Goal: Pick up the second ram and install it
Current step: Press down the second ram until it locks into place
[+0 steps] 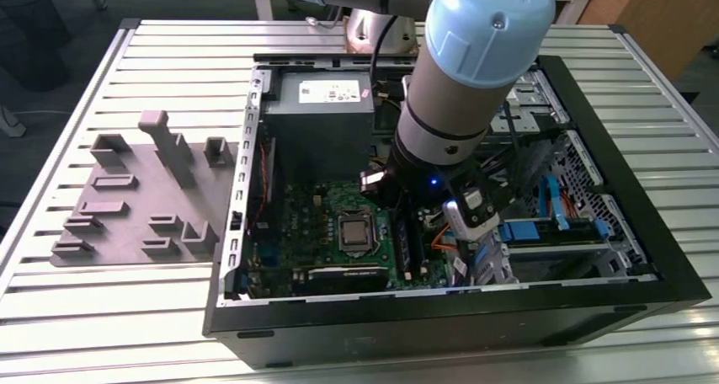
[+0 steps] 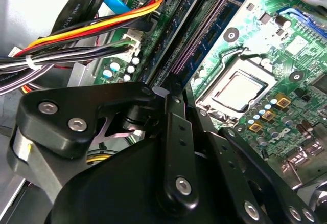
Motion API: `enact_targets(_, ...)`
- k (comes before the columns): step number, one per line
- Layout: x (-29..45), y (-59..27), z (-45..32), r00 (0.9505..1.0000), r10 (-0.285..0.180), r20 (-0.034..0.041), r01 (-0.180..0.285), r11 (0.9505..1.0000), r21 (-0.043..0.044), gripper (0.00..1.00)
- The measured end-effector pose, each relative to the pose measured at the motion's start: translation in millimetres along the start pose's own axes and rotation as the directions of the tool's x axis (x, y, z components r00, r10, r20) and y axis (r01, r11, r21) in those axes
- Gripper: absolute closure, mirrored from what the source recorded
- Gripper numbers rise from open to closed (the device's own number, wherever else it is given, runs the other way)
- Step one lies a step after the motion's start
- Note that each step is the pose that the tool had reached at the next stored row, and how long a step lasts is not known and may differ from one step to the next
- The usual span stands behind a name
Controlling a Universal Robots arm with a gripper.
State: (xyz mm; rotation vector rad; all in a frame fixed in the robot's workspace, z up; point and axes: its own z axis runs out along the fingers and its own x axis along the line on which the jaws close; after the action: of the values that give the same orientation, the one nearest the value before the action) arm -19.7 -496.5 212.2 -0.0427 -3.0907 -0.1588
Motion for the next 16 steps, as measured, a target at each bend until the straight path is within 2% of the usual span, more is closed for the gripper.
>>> enact_targets(16, -0.7, 0.2, -1.4, 1.0000, 0.000, -0.0003, 0.000, 1.0000, 0.0000, 0.86)
